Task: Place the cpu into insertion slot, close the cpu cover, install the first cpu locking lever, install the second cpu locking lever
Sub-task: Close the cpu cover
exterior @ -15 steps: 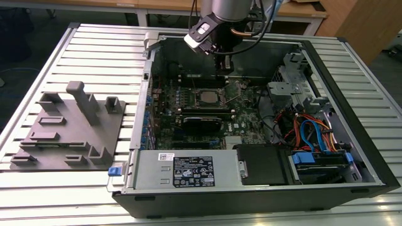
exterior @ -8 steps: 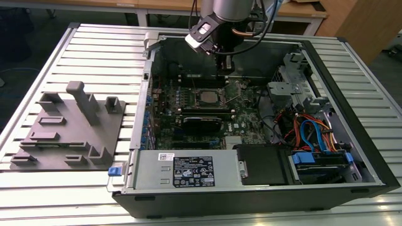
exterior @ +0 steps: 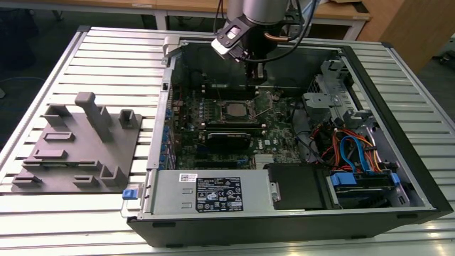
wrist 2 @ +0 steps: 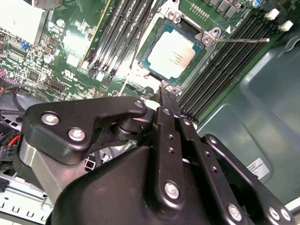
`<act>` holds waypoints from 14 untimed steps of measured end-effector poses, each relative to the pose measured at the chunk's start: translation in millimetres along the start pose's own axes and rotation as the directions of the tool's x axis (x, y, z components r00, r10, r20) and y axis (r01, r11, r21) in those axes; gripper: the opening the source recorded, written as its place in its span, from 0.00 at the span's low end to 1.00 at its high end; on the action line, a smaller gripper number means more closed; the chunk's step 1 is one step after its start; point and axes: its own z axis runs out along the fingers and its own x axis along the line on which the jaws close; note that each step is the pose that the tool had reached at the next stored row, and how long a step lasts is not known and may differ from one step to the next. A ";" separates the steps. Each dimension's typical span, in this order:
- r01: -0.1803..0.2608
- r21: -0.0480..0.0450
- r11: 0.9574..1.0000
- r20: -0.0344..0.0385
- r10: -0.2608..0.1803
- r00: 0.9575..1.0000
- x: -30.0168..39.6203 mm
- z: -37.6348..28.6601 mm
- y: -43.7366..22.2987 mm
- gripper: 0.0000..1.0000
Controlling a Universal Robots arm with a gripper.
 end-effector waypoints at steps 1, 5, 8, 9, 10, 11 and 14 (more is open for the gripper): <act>0.000 0.000 1.000 0.000 0.000 1.000 0.0 0.0 0.5 0.10; 0.000 0.000 1.000 0.000 0.000 1.000 -0.1 0.0 2.0 0.10; 0.000 0.000 1.000 0.000 0.000 1.000 -0.1 0.0 3.1 0.10; 0.000 0.000 1.000 0.000 0.000 1.000 -0.1 0.1 3.3 0.10; 0.000 0.000 1.000 0.000 0.000 1.000 -0.1 0.1 3.5 0.10; 0.000 0.000 1.000 0.000 0.000 1.000 -0.1 0.1 3.7 0.10; 0.000 0.000 1.000 0.000 0.000 1.000 -0.1 0.1 4.1 0.10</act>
